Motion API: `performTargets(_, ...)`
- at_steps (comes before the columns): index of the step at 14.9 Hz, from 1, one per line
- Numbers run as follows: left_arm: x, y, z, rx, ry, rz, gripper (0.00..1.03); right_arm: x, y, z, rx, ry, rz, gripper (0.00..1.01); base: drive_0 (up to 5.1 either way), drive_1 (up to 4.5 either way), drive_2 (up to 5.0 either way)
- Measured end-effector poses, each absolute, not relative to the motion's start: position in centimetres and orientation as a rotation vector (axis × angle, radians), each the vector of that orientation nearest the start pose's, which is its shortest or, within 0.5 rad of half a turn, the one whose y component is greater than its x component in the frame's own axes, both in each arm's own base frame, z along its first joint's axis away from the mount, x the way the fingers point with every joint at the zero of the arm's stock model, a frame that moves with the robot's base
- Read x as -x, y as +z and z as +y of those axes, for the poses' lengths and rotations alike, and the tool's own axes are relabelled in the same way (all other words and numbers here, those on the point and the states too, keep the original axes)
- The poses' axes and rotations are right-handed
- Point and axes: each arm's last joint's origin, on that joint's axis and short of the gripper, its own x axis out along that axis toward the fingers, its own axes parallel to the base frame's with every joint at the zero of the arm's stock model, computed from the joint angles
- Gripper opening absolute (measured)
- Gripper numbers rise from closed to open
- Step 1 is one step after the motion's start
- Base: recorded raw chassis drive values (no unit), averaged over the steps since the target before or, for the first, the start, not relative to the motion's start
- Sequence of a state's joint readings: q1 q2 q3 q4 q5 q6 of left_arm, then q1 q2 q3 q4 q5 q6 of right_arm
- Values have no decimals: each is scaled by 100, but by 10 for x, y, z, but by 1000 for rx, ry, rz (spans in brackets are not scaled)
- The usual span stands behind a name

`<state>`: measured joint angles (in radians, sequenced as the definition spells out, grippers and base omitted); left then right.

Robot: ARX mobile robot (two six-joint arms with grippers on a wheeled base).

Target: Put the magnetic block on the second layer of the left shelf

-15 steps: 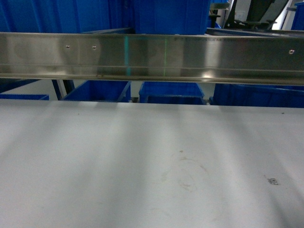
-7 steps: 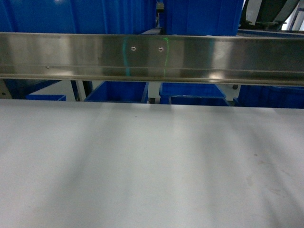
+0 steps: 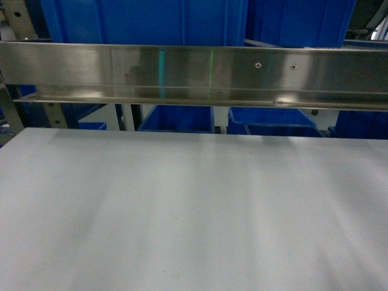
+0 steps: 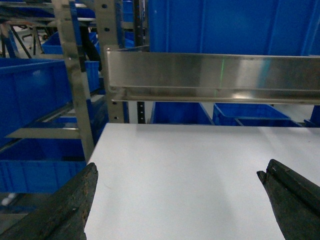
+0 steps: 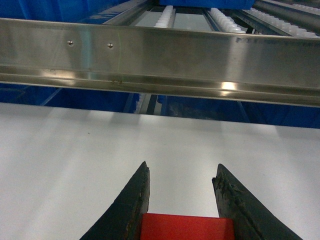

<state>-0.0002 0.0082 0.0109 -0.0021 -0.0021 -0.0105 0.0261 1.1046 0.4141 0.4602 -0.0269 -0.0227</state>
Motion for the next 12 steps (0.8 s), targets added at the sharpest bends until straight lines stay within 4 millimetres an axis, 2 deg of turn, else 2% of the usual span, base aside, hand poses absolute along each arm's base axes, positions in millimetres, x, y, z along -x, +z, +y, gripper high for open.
performTargets(12,-98,166,0,11,0,2,98,-222,208,6,23,52,226,33,-488,243,243)
